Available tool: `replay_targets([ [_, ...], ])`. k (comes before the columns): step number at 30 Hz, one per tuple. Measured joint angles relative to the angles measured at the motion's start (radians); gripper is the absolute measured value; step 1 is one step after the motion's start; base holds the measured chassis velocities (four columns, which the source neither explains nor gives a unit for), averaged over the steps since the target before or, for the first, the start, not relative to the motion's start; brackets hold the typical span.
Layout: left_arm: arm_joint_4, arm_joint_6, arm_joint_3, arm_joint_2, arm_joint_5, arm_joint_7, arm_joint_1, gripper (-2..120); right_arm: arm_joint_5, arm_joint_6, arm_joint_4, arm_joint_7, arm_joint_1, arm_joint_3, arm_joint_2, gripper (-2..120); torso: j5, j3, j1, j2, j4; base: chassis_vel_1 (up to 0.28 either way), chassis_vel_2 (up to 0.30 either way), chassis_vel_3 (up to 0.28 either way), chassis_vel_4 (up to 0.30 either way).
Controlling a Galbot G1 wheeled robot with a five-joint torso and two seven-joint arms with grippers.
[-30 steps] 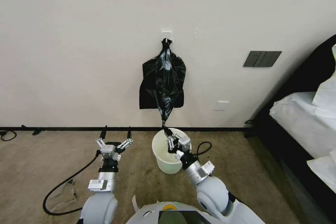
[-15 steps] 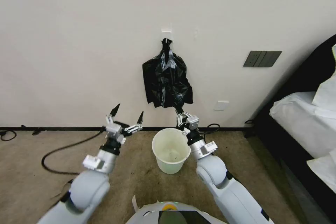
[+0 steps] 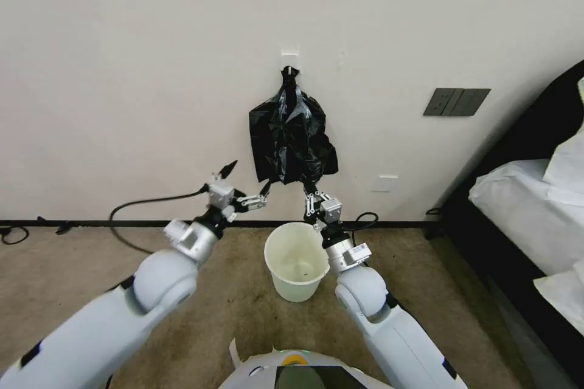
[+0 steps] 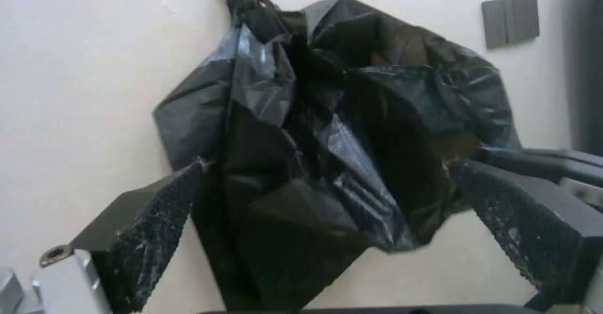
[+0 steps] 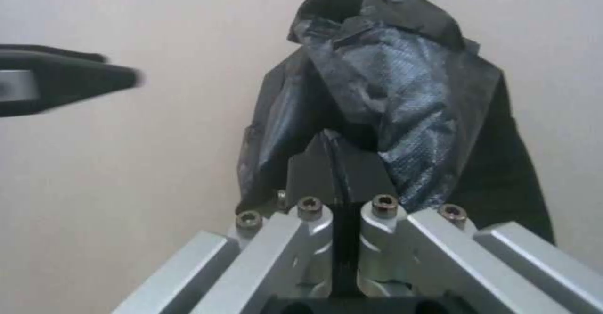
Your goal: Place a trash bag onto the trash bin.
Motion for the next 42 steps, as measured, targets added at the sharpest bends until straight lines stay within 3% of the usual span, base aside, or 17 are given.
replay_targets([
  [3,0.054,0.04,0.111,-0.016,-0.059,-0.031,-0.168,100,0.003,0.002,0.004,-0.001,0.0,0.014,-0.01,0,0.0001,0.0,0.0,0.0,-0.0004,0.0,0.0,0.0,0.0],
  [13,0.126,0.085,0.26,-0.056,-0.124,-0.058,-0.358,98,0.016,0.008,0.009,-0.002,-0.004,0.038,-0.02,0,0.0002,0.0,0.0,0.0,-0.0001,0.0,0.0,0.0,0.0],
  [17,0.16,0.121,0.351,-0.081,-0.16,-0.079,-0.454,91,0.027,0.007,0.017,-0.003,-0.005,0.047,-0.023,0,0.0004,0.0,0.0,0.0,-0.0003,0.0,0.0,0.0,0.0],
  [27,0.207,0.137,0.421,-0.129,-0.142,-0.093,-0.524,81,0.037,0.006,0.028,-0.003,-0.02,0.057,-0.035,0,0.0004,0.0,0.0,0.0,-0.0002,0.0,0.0,0.0,0.0],
  [36,0.206,0.141,0.428,-0.142,-0.144,-0.116,-0.518,51,0.044,0.001,0.036,-0.003,-0.024,0.064,-0.04,0,0.0001,0.0,0.0,0.0,-0.0001,0.0,0.0,0.0,0.0],
  [42,0.164,0.143,0.413,-0.124,-0.143,-0.121,-0.495,29,0.05,0.0,0.035,-0.003,-0.023,0.067,-0.043,0,0.0002,0.0,0.0,0.0,-0.0001,0.0,0.0,0.0,0.0],
])
